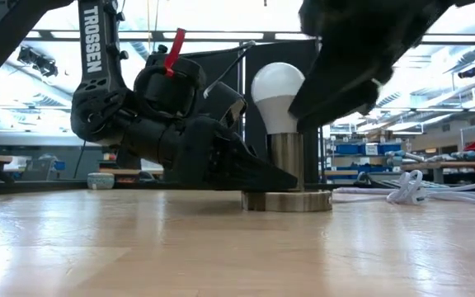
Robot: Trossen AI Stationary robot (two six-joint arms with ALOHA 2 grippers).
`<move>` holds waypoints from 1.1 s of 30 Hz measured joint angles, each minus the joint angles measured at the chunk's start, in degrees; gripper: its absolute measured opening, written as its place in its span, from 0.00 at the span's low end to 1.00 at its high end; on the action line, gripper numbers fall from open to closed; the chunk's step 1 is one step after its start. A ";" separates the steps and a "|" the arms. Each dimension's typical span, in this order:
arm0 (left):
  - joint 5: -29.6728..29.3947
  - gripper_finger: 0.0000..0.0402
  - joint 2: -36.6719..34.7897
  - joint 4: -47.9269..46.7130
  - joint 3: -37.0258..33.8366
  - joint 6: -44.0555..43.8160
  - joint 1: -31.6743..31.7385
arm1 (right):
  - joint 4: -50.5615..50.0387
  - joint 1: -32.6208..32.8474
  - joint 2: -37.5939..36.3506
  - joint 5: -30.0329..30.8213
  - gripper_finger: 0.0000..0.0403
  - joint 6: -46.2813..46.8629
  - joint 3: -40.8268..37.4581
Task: Screw lightbulb
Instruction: Insert the light bulb into the lamp
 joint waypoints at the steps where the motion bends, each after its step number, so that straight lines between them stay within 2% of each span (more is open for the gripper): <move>1: -1.41 0.49 0.00 -0.02 0.08 -0.31 0.03 | 1.55 1.26 0.02 -2.33 0.61 0.06 0.59; 4: -2.91 0.49 -0.04 -0.33 0.11 -0.69 0.51 | 4.36 3.94 -0.40 -2.05 0.61 -1.60 1.20; 6: -3.25 0.49 -0.04 -0.37 0.11 -0.62 0.48 | 1.94 4.18 -0.09 2.98 0.61 -1.73 1.01; 9: -3.01 0.49 -0.04 -0.36 0.11 -0.49 0.46 | -2.85 2.70 -0.07 6.62 0.61 -0.37 0.93; 14: -1.36 0.49 -0.04 -0.33 0.11 -0.25 0.46 | -5.45 -1.70 -0.07 7.65 0.61 -0.69 0.38; 23: -2.36 0.49 -0.08 -1.25 0.10 -0.33 0.48 | -2.58 -5.88 -0.07 4.51 0.61 -6.64 0.19; 29: -1.39 0.49 -0.20 -2.20 0.11 0.00 0.46 | -2.52 -2.35 -0.07 3.99 0.61 -2.95 0.14; 33: -1.83 0.49 -0.20 -2.44 0.15 -0.33 0.46 | 1.11 1.68 -0.31 0.00 0.61 -2.01 0.42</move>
